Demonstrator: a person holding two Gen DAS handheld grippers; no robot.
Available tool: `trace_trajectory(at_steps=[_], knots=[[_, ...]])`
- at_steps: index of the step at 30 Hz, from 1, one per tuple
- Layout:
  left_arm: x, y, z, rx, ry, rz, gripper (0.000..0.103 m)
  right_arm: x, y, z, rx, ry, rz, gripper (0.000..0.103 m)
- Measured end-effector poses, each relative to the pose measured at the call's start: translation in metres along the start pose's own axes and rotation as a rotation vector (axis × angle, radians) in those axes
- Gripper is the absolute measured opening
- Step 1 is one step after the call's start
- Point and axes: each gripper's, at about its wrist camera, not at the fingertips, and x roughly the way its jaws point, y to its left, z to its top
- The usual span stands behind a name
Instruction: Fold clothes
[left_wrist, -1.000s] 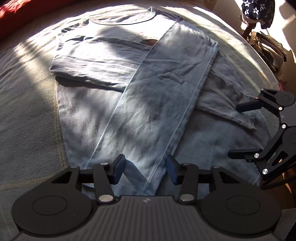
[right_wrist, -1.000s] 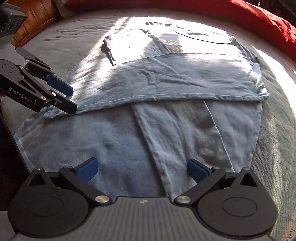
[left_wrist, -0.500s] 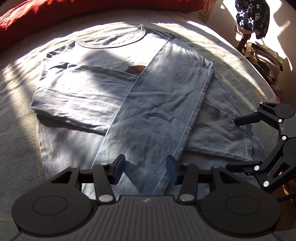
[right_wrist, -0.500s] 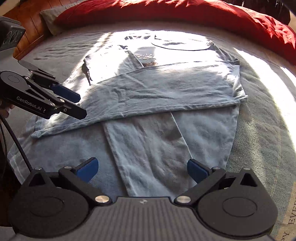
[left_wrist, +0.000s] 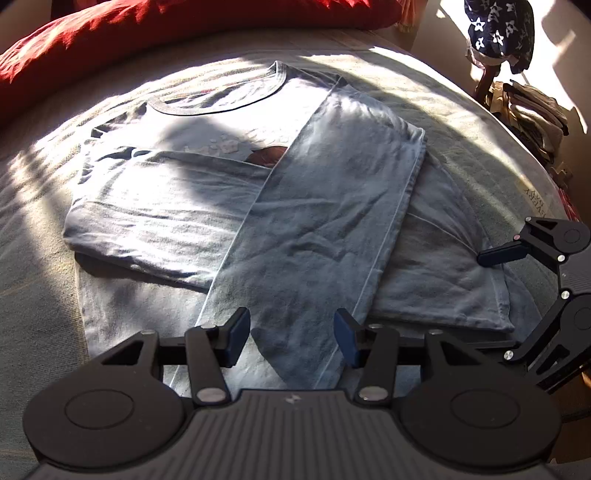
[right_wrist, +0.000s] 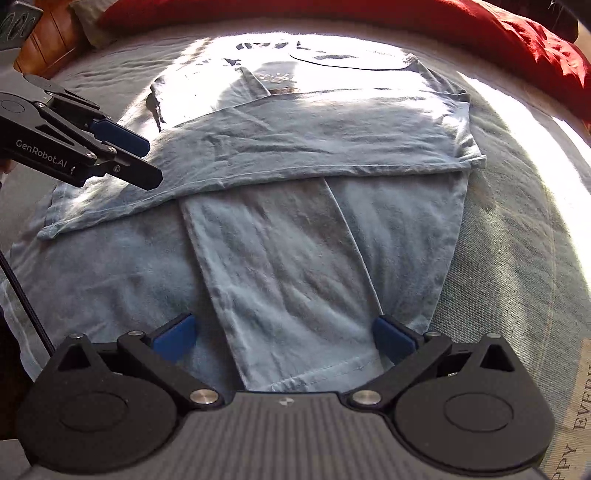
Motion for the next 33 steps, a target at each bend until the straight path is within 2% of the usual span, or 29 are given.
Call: trace_trajectory(at_steps=[3, 11, 15, 19, 23, 28, 33], knots=[[-0.003, 0.005, -0.017, -0.060, 0.037, 0.004, 0.050, 0.000, -0.002, 0.001, -0.001, 0.010, 0.008, 0.103], [-0.026, 0.005, -0.057, -0.090, 0.100, 0.049, 0.051, 0.001, 0.000, 0.000, -0.003, 0.001, -0.004, 0.103], [-0.033, 0.004, -0.065, -0.120, 0.106, 0.063, 0.051, 0.001, 0.000, 0.001, -0.004, 0.003, -0.004, 0.103], [-0.041, 0.001, -0.053, -0.112, 0.071, 0.064, 0.051, 0.001, -0.001, 0.000, -0.008, 0.004, -0.002, 0.103], [-0.037, -0.001, -0.019, -0.068, -0.009, 0.044, 0.051, 0.001, 0.000, -0.001, -0.011, -0.003, -0.009, 0.103], [-0.012, -0.010, 0.031, 0.009, -0.076, 0.034, 0.051, 0.002, 0.002, -0.001, -0.011, -0.005, -0.016, 0.103], [0.012, -0.026, 0.063, 0.088, -0.133, 0.013, 0.053, 0.004, 0.006, -0.001, -0.019, -0.003, -0.033, 0.103]])
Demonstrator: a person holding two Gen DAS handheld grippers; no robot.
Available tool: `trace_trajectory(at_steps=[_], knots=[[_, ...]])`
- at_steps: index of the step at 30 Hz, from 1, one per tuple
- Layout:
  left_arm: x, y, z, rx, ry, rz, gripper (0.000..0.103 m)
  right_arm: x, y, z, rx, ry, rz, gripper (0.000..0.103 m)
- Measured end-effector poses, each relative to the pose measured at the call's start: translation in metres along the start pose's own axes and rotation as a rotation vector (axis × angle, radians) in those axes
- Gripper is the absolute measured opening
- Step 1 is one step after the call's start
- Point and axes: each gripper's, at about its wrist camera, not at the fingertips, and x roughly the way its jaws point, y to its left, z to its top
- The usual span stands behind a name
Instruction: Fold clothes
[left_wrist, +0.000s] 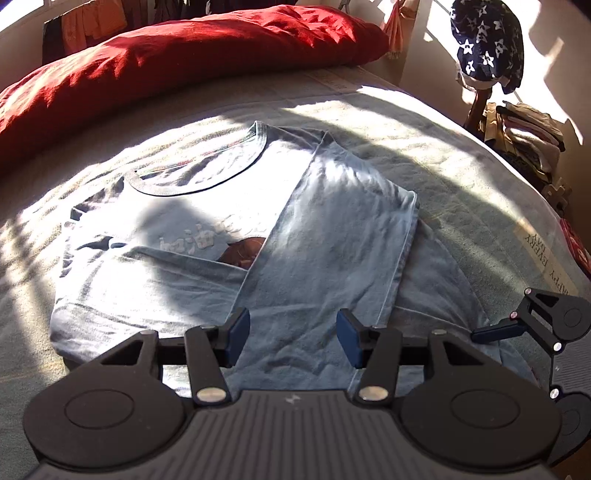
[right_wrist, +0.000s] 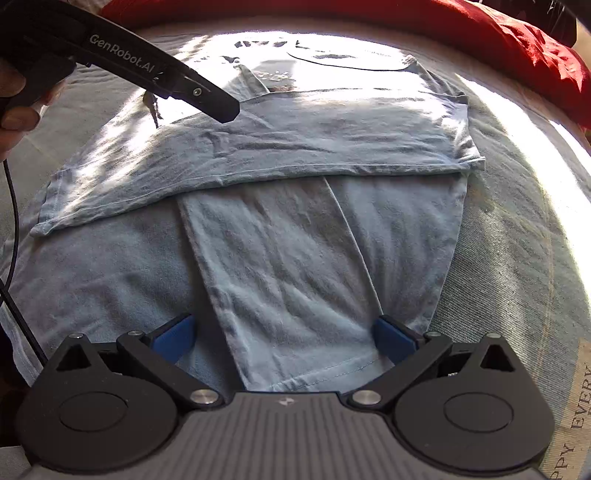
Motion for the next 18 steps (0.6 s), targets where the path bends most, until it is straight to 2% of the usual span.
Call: trace_trajectory(at_steps=[4, 7, 12, 18], knots=[[0.024, -0.005, 0.007, 0.029, 0.004, 0.015, 0.053, 0.001, 0.004, 0.000, -0.013, 0.004, -0.022, 0.103], [0.042, -0.002, 0.007, 0.024, 0.040, 0.036, 0.053, 0.002, 0.005, -0.001, -0.014, 0.005, -0.027, 0.103], [0.037, 0.003, 0.009, 0.003, 0.012, 0.036, 0.054, 0.002, 0.003, -0.001, -0.017, 0.001, -0.022, 0.103], [0.049, 0.021, 0.013, -0.045, 0.026, 0.037, 0.056, 0.002, 0.002, -0.001, -0.024, 0.002, -0.011, 0.103]])
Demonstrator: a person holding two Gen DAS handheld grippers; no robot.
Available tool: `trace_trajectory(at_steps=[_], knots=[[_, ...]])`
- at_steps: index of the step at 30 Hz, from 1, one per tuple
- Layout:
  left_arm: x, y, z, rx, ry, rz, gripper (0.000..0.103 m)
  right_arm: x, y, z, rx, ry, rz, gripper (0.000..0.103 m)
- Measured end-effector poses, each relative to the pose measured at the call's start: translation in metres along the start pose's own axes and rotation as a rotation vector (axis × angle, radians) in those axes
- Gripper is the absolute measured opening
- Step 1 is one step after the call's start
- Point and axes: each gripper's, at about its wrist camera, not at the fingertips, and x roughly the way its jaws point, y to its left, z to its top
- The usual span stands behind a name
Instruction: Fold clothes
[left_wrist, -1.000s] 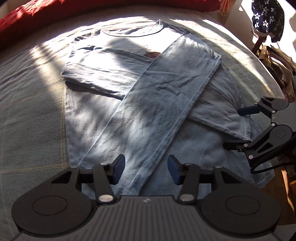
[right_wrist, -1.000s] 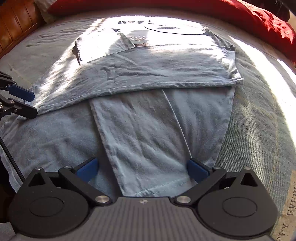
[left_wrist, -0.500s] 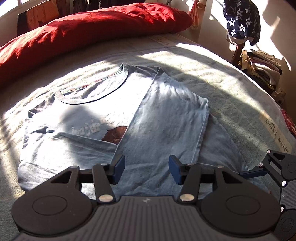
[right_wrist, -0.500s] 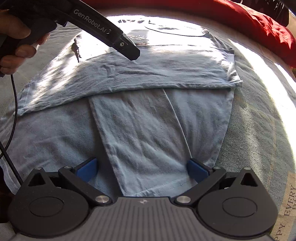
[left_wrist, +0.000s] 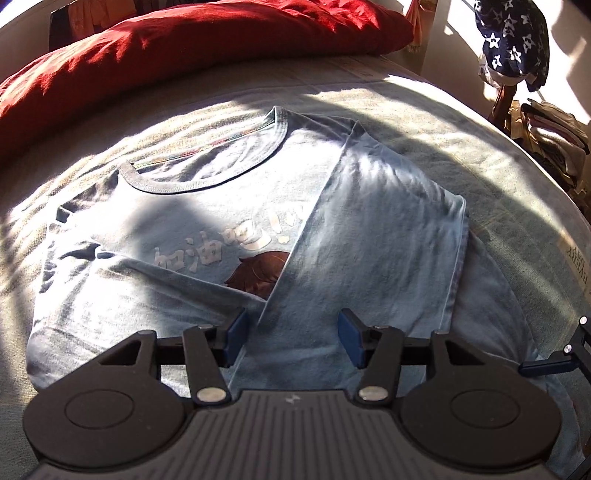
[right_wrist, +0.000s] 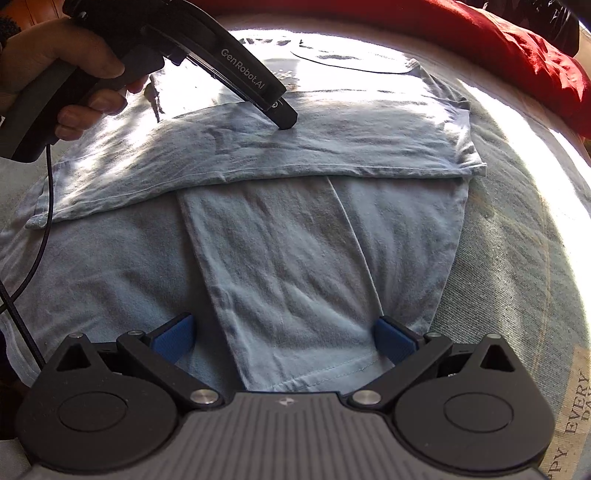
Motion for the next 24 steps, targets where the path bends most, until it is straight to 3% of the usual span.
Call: trace_trajectory(at_steps=[5, 9, 13, 19, 24], knots=[[0.004, 0.005, 0.012, -0.037, -0.010, 0.000, 0.056, -0.010, -0.003, 0.003, -0.006, -0.006, 0.022, 0.103], [-0.011, 0.001, 0.011, -0.007, -0.025, -0.046, 0.058, -0.023, -0.003, 0.001, -0.011, -0.037, 0.022, 0.103], [-0.030, -0.001, -0.001, -0.009, -0.015, -0.101, 0.063, -0.031, 0.002, 0.001, -0.080, -0.052, 0.044, 0.103], [-0.052, -0.007, -0.026, 0.018, 0.026, -0.102, 0.066, -0.035, 0.002, 0.006, -0.048, -0.046, 0.106, 0.103], [-0.076, -0.014, -0.054, 0.058, 0.050, -0.084, 0.067, -0.035, 0.012, 0.003, -0.117, -0.015, 0.128, 0.103]])
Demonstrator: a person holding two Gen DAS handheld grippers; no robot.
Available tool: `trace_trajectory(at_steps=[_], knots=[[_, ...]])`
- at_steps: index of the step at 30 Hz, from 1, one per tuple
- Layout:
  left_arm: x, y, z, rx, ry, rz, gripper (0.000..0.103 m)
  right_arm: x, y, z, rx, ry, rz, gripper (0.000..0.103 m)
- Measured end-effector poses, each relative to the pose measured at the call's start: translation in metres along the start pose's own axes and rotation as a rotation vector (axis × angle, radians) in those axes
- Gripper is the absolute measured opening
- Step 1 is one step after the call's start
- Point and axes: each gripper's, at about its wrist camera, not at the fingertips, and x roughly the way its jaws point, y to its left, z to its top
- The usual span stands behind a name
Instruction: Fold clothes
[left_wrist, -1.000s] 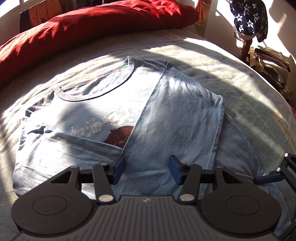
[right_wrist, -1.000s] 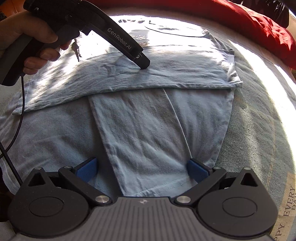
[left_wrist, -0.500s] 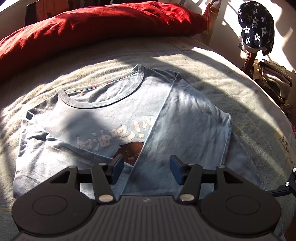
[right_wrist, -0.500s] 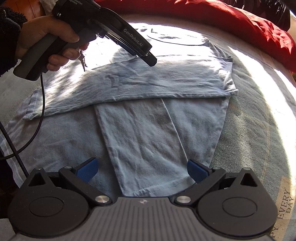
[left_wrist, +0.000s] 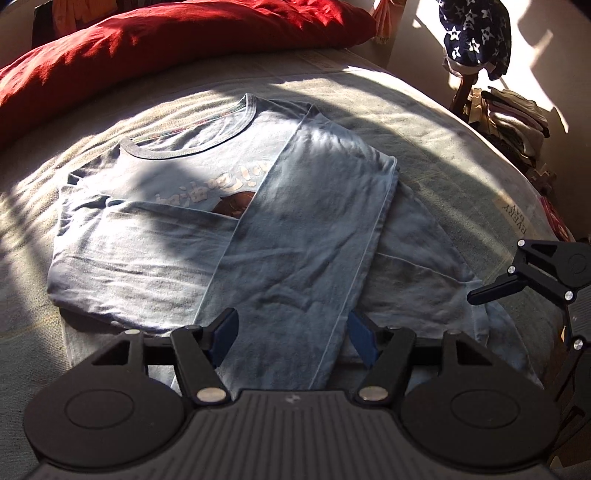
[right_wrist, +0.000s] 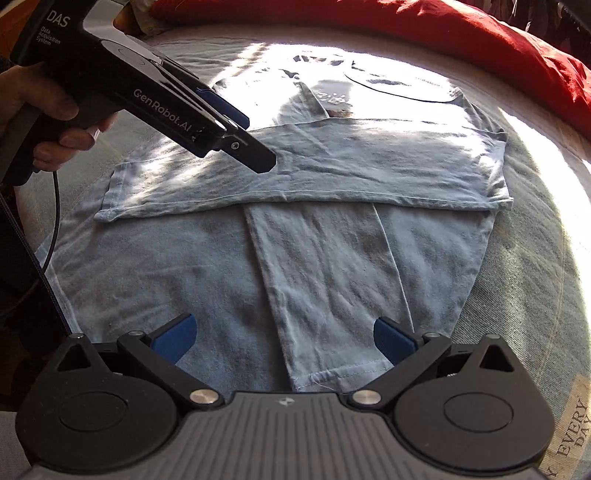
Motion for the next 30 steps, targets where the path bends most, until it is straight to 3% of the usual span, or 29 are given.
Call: trace_trajectory(at_steps=[5, 9, 14, 19, 24, 27, 30], knots=[[-0.025, -0.019, -0.038, 0.129, 0.067, 0.049, 0.067, -0.003, 0.023, -0.008, -0.192, 0.012, 0.030, 0.103], [-0.036, -0.032, -0.065, 0.196, 0.110, 0.046, 0.068, 0.001, 0.040, -0.016, -0.322, 0.029, 0.063, 0.103], [-0.025, -0.034, -0.101, 0.144, 0.166, -0.006, 0.070, 0.020, 0.053, -0.027, -0.351, 0.070, 0.064, 0.103], [-0.023, -0.030, -0.111, 0.080, 0.099, -0.046, 0.085, 0.026, 0.053, -0.025, -0.307, 0.088, 0.052, 0.103], [-0.027, -0.027, -0.115, 0.045, 0.057, -0.065, 0.086, 0.032, 0.054, -0.022, -0.271, 0.108, 0.038, 0.103], [-0.035, -0.027, -0.115, 0.067, 0.041, -0.076, 0.085, 0.027, 0.056, -0.020, -0.266, 0.111, 0.034, 0.103], [-0.048, -0.031, -0.117, 0.150, 0.014, -0.060, 0.083, 0.017, 0.059, -0.019, -0.293, 0.107, 0.036, 0.103]])
